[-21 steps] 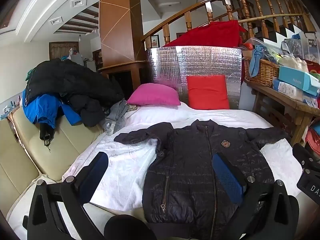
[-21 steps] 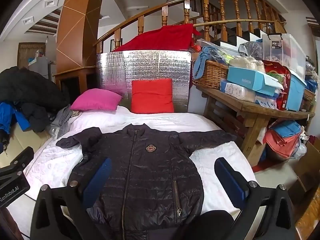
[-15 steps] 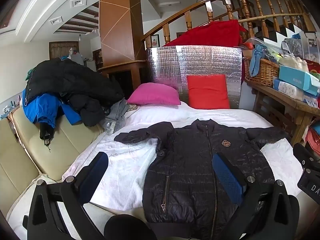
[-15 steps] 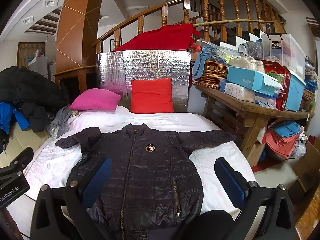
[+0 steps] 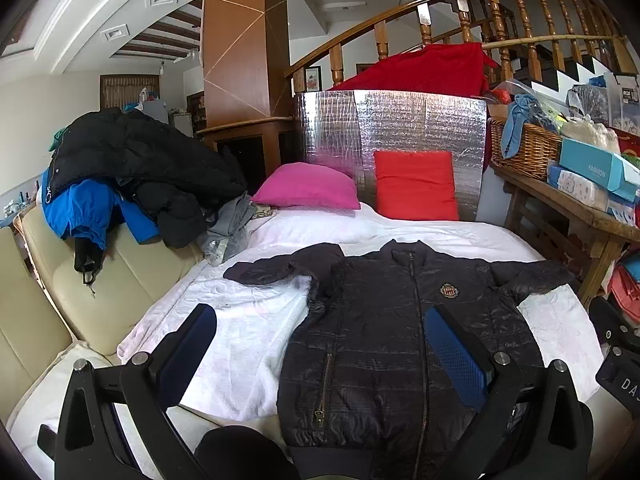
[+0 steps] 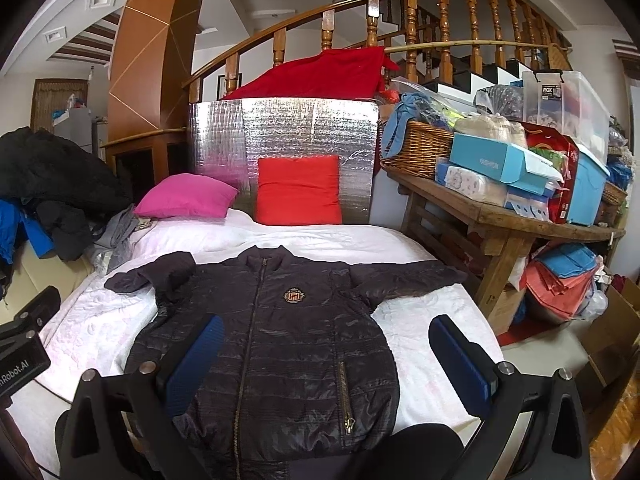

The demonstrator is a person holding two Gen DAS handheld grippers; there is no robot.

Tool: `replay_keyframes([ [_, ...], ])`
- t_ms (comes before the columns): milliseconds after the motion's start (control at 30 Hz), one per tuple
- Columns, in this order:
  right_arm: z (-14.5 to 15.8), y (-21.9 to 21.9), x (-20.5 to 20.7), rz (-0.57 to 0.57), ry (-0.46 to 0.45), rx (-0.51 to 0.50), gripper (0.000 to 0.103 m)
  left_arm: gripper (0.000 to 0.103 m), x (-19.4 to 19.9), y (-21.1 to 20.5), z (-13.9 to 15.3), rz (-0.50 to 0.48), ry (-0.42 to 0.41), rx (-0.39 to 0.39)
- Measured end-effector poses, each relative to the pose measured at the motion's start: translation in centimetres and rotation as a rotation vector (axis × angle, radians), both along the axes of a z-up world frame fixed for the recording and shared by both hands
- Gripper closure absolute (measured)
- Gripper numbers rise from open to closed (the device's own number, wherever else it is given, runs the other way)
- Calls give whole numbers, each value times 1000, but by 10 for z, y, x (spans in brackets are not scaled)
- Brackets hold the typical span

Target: Fold large clothes

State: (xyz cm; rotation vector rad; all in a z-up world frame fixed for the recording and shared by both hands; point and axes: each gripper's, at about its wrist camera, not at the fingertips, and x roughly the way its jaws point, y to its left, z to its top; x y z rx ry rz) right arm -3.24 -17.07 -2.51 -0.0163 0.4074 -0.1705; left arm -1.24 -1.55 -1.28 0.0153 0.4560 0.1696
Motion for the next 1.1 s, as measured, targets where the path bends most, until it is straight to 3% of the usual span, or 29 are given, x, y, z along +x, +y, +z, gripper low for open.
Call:
replay_keyframes([
  [267,-5,-2,17,-4,46,-13,0,0,17,-2,-8,24,20,10],
  [300,-5,-6,21,-2,-2,12,0,0,24,-3,-9,31,22,15],
  [400,-5,-9,35,-4,-6,-5,0,0,42,-6,-12,45,33,24],
  [767,-27,-28,134,-35,42,-22,0,0,149,-14,-42,105,79,53],
  [967,-46,-46,198,-71,97,-29,0,0,218,-18,-71,112,90,14],
  [1100,-70,-80,241,-95,162,15,0,0,255,-20,-95,57,88,-62],
])
